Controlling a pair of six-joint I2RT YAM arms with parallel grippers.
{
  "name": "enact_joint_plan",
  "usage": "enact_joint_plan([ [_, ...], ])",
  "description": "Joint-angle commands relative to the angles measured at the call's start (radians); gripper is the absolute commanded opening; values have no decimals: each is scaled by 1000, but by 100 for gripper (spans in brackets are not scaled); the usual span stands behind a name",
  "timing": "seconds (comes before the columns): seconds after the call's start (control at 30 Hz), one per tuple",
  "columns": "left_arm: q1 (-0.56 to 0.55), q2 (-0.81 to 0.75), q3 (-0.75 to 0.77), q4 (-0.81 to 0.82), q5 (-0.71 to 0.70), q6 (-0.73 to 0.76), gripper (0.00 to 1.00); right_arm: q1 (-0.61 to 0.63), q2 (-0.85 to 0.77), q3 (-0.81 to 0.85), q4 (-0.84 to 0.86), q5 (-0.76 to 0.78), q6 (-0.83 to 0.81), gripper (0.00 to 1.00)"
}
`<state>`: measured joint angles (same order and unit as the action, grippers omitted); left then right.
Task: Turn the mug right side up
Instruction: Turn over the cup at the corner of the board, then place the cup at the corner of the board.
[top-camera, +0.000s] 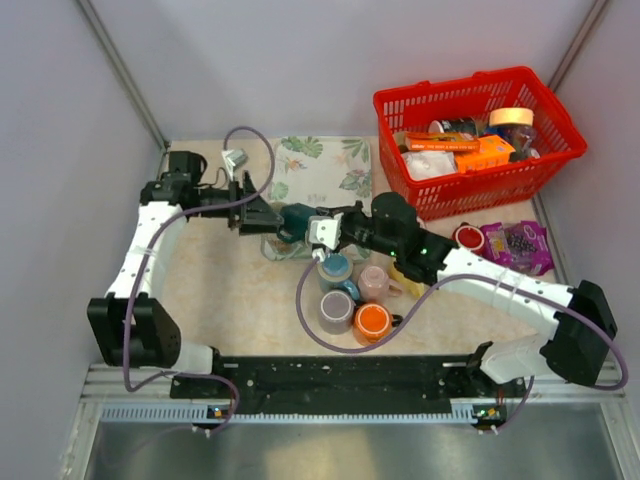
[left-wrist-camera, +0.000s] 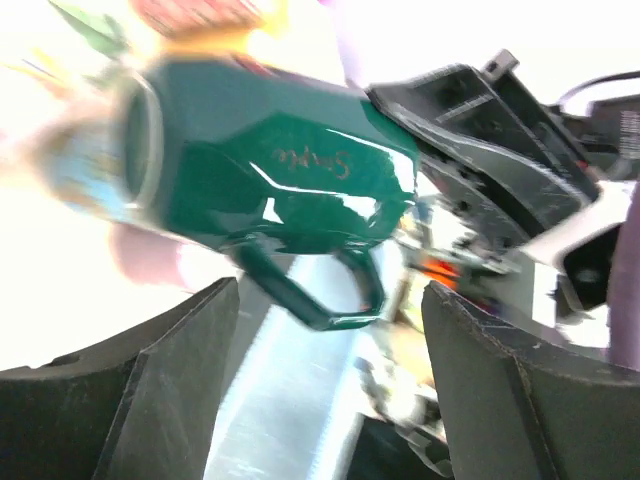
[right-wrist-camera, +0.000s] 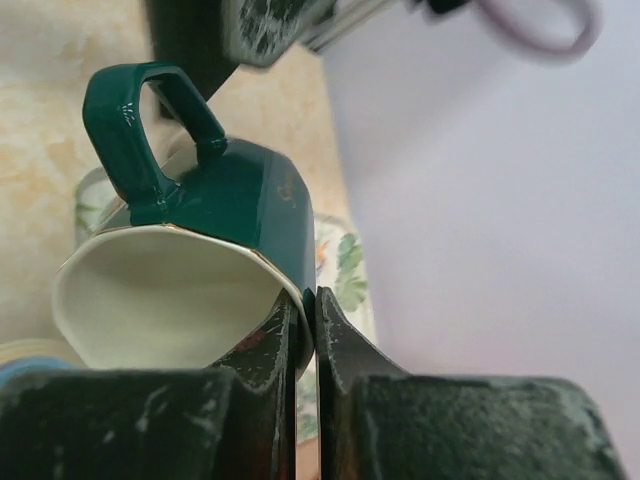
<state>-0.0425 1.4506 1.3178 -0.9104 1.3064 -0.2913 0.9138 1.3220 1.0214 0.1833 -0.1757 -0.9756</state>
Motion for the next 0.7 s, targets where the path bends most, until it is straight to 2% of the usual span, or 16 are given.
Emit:
enact_joint_plan([
  [0.0, 81, -154, 100, -125, -308, 458, 79, 7, -1, 163, -229, -22, 155, 0],
  [0.13, 84, -407, -67, 8, -461, 675, 83, 8, -4, 207, -407, -65, 201, 0],
  [0.3, 82, -686, -262, 192, -737, 652, 90, 16, 98, 337, -574, -122, 319, 0],
  [0.37, 84, -740, -290, 208, -936, 664, 88, 26, 150, 399, -608, -125, 371, 0],
  [0.4, 82, -751, -295, 217, -1139, 631, 90, 45, 172, 417, -611, -122, 380, 0],
  [0.47, 95, -783, -299, 209, -1349, 613, 93, 85, 209, 460, -636, -107, 374, 0],
  [0.57, 134, -881, -321, 209, -1371, 638, 95, 131, 307, 558, -753, -125, 386, 0],
  [0.6, 133, -919, -333, 211, -1372, 668, 93, 135, 350, 589, -793, -130, 402, 0],
  [0.67, 135, -969, -357, 238, -1476, 708, 92, 138, 422, 643, -847, -136, 426, 0],
])
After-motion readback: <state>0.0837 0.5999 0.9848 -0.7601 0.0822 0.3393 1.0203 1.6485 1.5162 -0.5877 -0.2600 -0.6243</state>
